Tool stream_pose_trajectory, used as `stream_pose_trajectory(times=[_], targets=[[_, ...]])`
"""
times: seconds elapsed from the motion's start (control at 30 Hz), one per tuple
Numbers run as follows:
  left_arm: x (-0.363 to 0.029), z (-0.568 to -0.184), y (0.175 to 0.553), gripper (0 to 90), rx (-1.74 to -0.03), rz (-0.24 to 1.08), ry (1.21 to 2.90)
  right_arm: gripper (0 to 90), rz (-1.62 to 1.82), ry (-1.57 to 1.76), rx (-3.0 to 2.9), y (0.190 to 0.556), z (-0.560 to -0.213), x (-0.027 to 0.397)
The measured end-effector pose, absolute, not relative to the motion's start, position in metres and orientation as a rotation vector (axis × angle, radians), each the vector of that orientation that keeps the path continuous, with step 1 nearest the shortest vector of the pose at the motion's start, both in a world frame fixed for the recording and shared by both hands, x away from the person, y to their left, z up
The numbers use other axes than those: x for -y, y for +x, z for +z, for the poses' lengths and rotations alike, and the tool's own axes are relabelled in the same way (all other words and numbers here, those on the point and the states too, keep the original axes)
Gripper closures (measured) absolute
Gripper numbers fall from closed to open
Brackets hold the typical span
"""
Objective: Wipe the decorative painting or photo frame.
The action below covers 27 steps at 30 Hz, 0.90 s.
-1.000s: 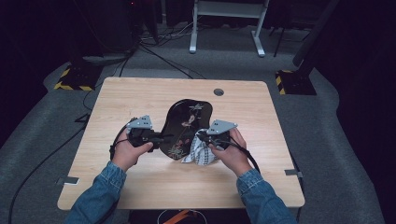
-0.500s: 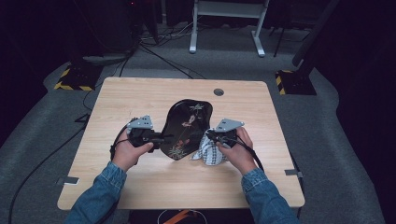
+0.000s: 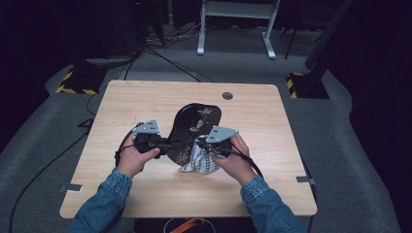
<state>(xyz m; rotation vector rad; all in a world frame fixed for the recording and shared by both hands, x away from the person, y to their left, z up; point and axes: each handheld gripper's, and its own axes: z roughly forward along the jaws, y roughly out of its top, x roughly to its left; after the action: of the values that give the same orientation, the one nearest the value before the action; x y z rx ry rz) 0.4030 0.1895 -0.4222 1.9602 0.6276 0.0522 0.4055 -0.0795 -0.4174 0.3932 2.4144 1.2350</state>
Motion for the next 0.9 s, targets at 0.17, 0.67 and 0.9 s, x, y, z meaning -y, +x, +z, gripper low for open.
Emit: stream_pose_trajectory(times=[0.17, 0.67, 0.9], targets=[[-0.189, -0.422, 0.403, 78.1, -0.627, 0.058, 1.963, 84.0, 1.258, 0.342, -2.412, 0.400, -0.413, 0.071], [-0.189, -0.422, 0.403, 77.5, -0.623, 0.049, 1.962, 84.0, 1.231, 0.502, -2.419, 0.417, -0.439, 0.104], [-0.189, -0.422, 0.402, 77.4, -0.622, 0.049, 1.965, 84.0, 1.158, 0.573, -2.419, 0.425, -0.451, 0.122]])
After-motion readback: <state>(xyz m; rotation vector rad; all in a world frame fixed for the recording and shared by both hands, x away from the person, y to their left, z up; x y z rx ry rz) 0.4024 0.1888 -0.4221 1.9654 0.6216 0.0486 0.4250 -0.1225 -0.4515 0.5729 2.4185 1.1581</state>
